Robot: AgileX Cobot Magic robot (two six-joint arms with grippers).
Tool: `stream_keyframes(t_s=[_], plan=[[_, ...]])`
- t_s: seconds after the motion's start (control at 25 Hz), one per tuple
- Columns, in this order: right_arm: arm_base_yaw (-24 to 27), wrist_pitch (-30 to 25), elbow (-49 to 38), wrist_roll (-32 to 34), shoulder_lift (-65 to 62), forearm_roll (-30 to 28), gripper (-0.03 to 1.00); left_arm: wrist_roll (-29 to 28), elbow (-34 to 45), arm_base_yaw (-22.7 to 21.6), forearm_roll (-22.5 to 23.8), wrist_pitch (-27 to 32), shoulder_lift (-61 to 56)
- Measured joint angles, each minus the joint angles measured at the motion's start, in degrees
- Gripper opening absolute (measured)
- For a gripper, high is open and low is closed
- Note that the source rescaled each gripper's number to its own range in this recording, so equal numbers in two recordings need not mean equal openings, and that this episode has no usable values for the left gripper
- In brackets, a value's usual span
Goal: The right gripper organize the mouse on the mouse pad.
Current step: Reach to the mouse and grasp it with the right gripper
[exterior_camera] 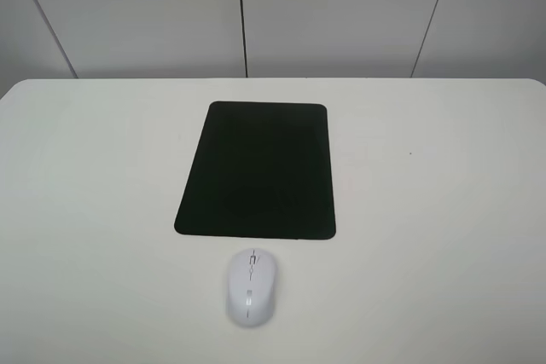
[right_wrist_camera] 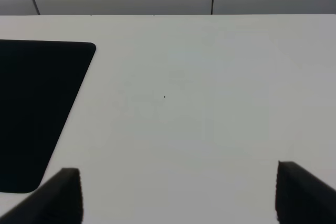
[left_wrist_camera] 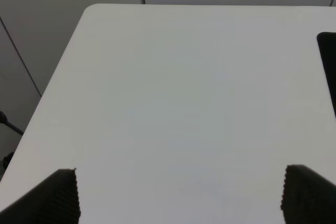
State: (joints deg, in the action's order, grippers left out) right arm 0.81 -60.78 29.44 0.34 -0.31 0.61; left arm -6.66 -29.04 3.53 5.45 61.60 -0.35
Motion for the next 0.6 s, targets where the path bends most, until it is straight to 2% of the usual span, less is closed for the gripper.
stream_keyframes(t_s=[0.6], plan=[[0.0,0.0,0.0,0.0,0.0,0.0,0.91,0.0,0.0,0.0,0.0,0.0,0.0]])
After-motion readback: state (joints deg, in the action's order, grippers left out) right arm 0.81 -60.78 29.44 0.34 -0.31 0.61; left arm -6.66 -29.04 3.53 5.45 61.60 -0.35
